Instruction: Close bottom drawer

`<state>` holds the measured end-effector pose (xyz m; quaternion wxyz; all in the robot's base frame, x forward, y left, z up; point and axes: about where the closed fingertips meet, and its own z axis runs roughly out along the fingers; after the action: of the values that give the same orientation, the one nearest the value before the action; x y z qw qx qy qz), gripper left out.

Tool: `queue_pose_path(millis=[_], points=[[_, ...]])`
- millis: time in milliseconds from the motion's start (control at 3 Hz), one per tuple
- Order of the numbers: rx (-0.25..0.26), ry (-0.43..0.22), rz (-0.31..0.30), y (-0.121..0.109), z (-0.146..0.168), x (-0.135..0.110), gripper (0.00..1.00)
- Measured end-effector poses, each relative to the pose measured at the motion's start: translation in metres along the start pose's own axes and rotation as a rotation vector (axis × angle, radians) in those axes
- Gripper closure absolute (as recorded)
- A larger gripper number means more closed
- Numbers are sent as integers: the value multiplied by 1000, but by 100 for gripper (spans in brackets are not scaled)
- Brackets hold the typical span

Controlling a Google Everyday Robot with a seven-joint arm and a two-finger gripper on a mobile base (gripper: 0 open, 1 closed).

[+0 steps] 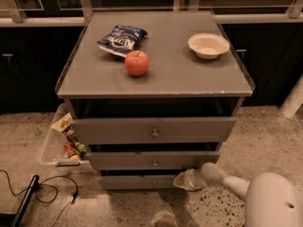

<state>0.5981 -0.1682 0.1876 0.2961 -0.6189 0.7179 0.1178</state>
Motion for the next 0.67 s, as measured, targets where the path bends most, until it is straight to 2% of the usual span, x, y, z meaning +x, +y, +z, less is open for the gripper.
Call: queue_pose_path(millis=[333, 667], points=[[2, -19, 3, 19, -9, -6, 44], [9, -15, 33, 51, -50, -5, 47]])
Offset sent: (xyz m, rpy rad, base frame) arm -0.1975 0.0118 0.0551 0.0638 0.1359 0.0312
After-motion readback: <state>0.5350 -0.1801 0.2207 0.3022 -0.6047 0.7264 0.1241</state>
